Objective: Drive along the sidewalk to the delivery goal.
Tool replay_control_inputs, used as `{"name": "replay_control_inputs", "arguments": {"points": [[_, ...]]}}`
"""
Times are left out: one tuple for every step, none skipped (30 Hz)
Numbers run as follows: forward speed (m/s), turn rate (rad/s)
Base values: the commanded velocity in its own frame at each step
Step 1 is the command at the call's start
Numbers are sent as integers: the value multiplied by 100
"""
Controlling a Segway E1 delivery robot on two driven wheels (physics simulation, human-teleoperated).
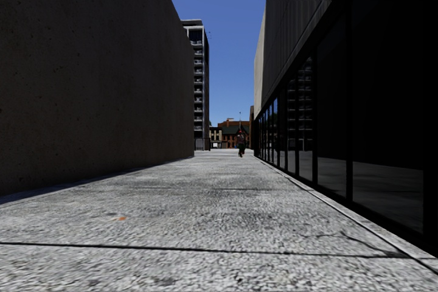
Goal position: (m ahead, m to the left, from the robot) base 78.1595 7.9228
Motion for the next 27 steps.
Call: {"name": "replay_control_inputs", "arguments": {"points": [[132,0],[132,0],[132,0],[132,0],[133,0],[133,0],[133,0],[133,0],[133,0],[133,0],[133,0],[133,0],[133,0],[133,0],[133,0],[133,0],[133,0],[133,0],[133,0],[133,0],[133,0],[133,0],[133,0],[133,0],[133,0],[133,0],[133,0]]}}
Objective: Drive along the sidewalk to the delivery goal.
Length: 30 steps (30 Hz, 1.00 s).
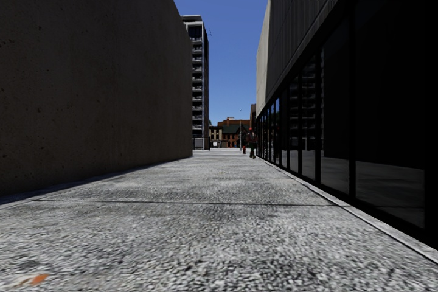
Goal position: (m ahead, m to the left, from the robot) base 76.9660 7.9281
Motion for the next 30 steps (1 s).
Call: {"name": "replay_control_inputs", "arguments": {"points": [[133,0],[133,0],[133,0],[133,0],[133,0],[133,0],[133,0],[133,0],[133,0],[133,0],[133,0],[133,0],[133,0],[133,0],[133,0],[133,0],[133,0],[133,0],[133,0],[133,0],[133,0],[133,0],[133,0],[133,0],[133,0],[133,0],[133,0],[133,0],[133,0],[133,0]]}}
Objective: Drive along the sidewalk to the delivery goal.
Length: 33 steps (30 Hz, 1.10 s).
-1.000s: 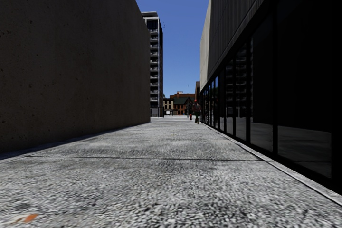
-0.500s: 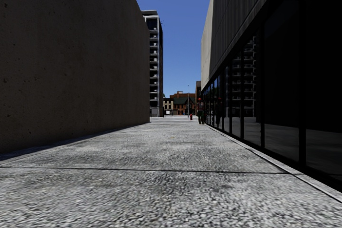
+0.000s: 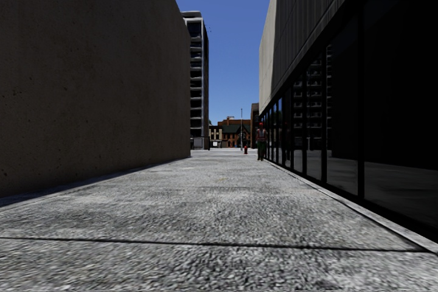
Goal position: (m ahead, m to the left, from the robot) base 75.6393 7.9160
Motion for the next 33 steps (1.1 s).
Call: {"name": "replay_control_inputs", "arguments": {"points": [[133,11],[133,28],[133,52],[133,66],[133,70],[133,70],[133,67],[133,43],[133,23],[133,23],[133,8],[133,0],[133,0],[133,0],[133,0],[133,0],[133,0],[133,0],[133,0],[133,0],[133,0],[133,0],[133,0],[133,0],[133,0],[133,0],[133,0],[133,0],[133,0],[133,0],[133,0],[133,0],[133,0]]}}
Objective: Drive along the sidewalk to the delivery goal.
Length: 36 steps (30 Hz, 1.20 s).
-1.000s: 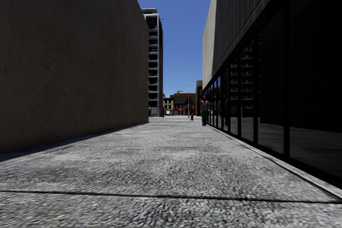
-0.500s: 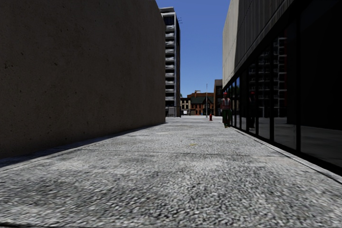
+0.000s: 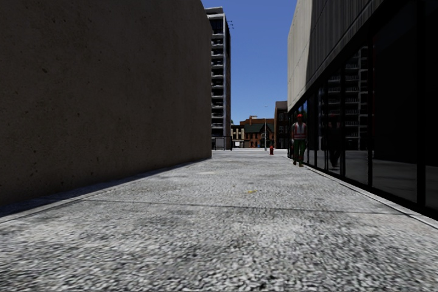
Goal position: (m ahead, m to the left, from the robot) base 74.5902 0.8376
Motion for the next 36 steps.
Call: {"name": "replay_control_inputs", "arguments": {"points": [[133,0],[133,0],[133,0],[133,0],[133,0],[133,0],[133,0],[133,0],[133,0],[133,0],[133,0],[133,0],[133,0],[133,0],[133,0],[133,0],[133,0],[133,0],[133,0],[133,0],[133,0],[133,0],[133,0],[133,0],[133,0],[133,0],[133,0],[133,0],[133,0],[133,0],[133,0],[133,0],[133,0],[133,0],[133,0],[133,0]]}}
